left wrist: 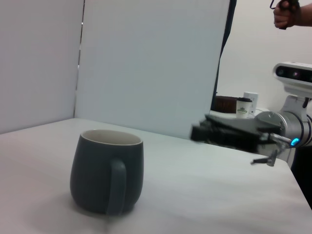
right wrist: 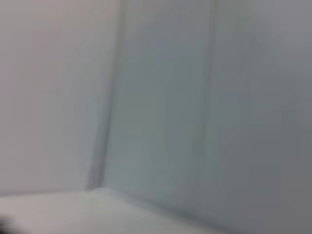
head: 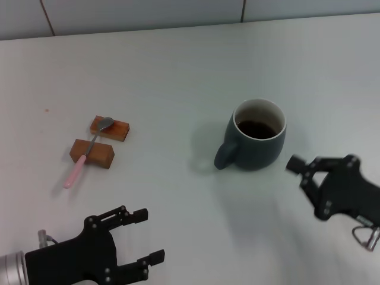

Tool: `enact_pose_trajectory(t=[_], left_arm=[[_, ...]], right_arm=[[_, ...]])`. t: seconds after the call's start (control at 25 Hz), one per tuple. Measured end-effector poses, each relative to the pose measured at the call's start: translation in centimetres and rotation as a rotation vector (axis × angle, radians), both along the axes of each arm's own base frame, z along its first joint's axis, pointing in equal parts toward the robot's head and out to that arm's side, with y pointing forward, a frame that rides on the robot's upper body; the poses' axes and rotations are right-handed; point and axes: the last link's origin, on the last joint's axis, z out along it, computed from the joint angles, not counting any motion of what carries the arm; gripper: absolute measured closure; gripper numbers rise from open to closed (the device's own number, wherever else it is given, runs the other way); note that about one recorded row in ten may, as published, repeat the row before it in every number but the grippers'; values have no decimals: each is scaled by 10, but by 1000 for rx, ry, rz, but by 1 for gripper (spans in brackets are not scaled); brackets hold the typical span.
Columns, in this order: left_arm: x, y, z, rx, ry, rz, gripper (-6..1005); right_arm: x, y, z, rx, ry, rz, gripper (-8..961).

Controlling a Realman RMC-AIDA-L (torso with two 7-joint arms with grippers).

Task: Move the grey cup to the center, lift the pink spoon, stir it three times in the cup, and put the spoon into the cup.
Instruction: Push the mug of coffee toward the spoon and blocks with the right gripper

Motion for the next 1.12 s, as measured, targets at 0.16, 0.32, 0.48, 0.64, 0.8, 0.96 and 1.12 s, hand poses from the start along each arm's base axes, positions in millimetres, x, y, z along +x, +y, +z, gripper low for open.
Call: enact_pose_trajectory(t=[0.16, 0.32, 0.48, 0.64, 0.8, 0.96, 1.12], left_arm=[[0, 0, 0, 2, -2, 1, 233], [1, 1, 1, 4, -4, -1, 233], [1, 3, 2, 17, -9, 4, 233], [1, 3, 3, 21, -12, 6, 233], [1, 4, 3, 25, -15, 8, 234], [1, 5, 4, 31, -20, 17, 234], [3, 9, 5, 30, -21, 10, 234]], right_arm=[[6, 10, 14, 327, 36, -124, 945], [18, 32, 20, 479, 3, -278, 945], [23, 57, 11, 437, -72, -351, 945], [20, 75, -4, 349, -164, -341, 945], [16, 85, -18, 294, -261, -311, 945], [8, 89, -30, 252, -294, -284, 945], [1, 91, -38, 227, -303, -263, 945]])
